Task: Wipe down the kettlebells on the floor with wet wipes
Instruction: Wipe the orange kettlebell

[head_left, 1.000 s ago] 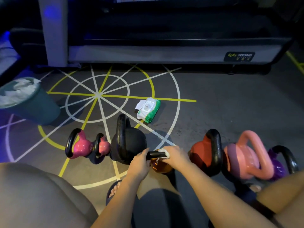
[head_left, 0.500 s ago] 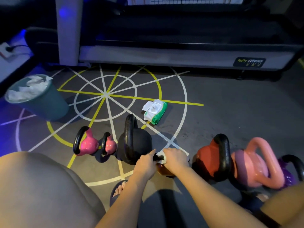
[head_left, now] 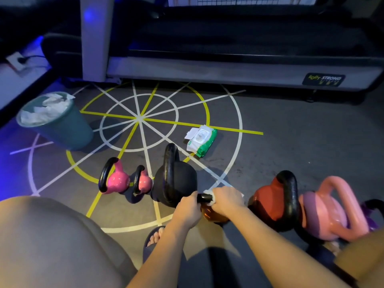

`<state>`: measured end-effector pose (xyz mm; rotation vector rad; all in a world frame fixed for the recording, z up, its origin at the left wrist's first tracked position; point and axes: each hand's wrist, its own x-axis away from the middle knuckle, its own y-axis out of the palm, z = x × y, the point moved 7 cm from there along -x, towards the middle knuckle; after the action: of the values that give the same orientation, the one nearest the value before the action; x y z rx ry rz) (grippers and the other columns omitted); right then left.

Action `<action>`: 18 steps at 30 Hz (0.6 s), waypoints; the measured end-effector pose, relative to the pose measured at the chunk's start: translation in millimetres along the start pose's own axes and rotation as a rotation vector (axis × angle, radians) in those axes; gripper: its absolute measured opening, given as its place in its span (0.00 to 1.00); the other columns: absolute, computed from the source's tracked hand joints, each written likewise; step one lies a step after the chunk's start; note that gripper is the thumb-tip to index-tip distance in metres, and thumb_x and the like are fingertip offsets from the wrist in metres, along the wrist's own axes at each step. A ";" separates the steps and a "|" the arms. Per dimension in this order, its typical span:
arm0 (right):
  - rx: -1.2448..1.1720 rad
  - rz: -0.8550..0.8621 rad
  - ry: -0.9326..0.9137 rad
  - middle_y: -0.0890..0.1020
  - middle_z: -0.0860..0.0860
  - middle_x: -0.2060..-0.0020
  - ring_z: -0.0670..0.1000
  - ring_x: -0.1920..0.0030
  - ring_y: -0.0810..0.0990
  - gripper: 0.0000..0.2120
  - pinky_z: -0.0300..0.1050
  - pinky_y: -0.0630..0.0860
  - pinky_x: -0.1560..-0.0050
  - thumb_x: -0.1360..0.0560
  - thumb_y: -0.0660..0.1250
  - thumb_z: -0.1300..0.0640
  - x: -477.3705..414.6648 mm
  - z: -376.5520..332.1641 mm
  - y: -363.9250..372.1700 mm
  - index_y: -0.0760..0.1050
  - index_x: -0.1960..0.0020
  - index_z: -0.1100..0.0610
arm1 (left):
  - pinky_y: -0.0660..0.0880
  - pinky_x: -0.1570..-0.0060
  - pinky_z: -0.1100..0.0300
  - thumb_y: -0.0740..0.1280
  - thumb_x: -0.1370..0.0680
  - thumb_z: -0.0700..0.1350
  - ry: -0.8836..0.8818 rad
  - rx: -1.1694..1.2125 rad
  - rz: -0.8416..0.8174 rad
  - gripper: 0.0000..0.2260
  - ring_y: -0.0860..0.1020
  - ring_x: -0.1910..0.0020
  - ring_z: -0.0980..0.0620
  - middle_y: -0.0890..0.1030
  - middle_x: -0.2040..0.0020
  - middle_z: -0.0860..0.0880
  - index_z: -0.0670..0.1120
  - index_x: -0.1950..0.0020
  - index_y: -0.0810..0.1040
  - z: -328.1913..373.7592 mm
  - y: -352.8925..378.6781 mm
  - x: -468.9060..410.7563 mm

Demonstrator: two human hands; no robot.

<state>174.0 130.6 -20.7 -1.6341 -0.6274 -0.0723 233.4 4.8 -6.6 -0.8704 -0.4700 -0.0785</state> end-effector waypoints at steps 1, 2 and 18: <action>0.039 -0.009 0.001 0.80 0.50 0.54 0.54 0.53 0.79 0.14 0.48 0.78 0.56 0.26 0.66 0.42 -2.5 -7.5 -1.0 0.76 0.43 0.47 | 0.76 0.48 0.59 0.61 0.17 0.41 -0.001 0.002 0.009 0.15 0.79 0.51 0.54 0.82 0.47 0.51 0.50 0.31 0.74 -0.7 0.7 -0.4; 0.047 -0.014 -0.002 0.80 0.51 0.54 0.54 0.54 0.79 0.15 0.48 0.78 0.56 0.26 0.66 0.42 -5.1 -11.0 -1.4 0.76 0.43 0.48 | 0.76 0.47 0.59 0.61 0.17 0.41 -0.007 0.007 0.013 0.16 0.80 0.49 0.54 0.82 0.46 0.50 0.51 0.30 0.73 -1.0 0.4 -0.1; -0.330 -0.349 -0.093 0.80 0.51 0.54 0.54 0.55 0.83 0.25 0.53 0.84 0.57 0.38 0.75 0.42 -20.5 6.5 3.7 0.67 0.47 0.44 | 0.69 0.56 0.65 0.60 0.16 0.40 0.016 0.002 0.021 0.16 0.75 0.53 0.58 0.80 0.44 0.50 0.51 0.29 0.72 1.5 -3.0 3.8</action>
<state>156.2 129.3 -33.4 -1.8341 -1.0103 -0.3730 235.5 4.4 -1.9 -0.8725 -0.4463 -0.0655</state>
